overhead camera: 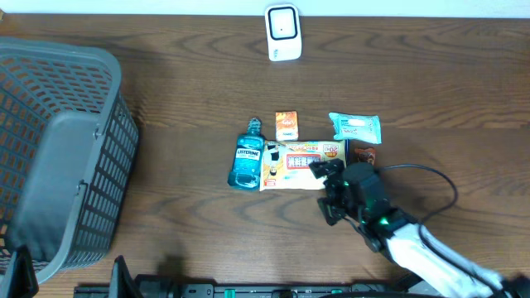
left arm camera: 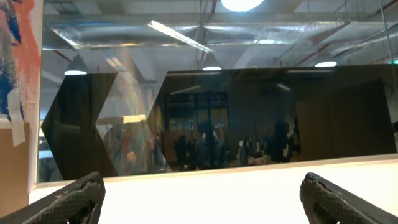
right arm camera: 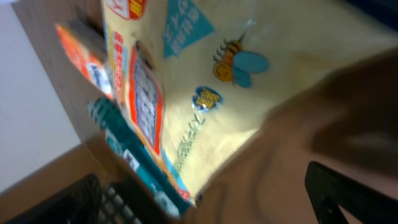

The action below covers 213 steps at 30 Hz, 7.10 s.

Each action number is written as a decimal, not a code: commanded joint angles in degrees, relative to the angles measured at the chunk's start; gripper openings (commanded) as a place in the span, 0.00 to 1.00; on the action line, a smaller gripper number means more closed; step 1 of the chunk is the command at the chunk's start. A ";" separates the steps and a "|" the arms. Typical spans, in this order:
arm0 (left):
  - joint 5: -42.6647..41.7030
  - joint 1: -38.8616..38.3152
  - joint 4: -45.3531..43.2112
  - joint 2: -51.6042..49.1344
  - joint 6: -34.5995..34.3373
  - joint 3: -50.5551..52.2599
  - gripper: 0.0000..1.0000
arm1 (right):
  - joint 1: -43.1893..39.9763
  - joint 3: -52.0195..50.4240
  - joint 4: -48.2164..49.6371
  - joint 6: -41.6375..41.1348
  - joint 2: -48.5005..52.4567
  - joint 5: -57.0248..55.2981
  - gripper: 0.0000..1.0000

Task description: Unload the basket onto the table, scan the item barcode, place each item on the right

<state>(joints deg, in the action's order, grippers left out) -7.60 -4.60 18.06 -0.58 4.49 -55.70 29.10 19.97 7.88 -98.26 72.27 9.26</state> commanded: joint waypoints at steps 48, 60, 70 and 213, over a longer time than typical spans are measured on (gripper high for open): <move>-0.37 0.15 -1.44 0.42 -0.37 -0.31 1.00 | -12.76 6.34 -13.77 -19.19 -4.13 52.98 0.01; -0.37 0.15 -1.42 0.42 -0.35 -0.31 1.00 | -13.86 7.39 71.08 6.56 -4.13 57.72 0.74; -0.37 0.15 -1.42 0.42 -0.37 -0.28 1.00 | -14.56 15.50 54.60 28.39 -4.13 65.79 0.98; -0.35 0.15 -2.69 0.42 -0.33 1.86 1.00 | 41.64 48.52 -57.70 82.47 41.07 -12.66 0.01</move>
<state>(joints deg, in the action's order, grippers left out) -7.60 -4.60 15.59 -0.58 4.47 -53.80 72.20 69.21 -48.16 -12.93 109.62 -11.94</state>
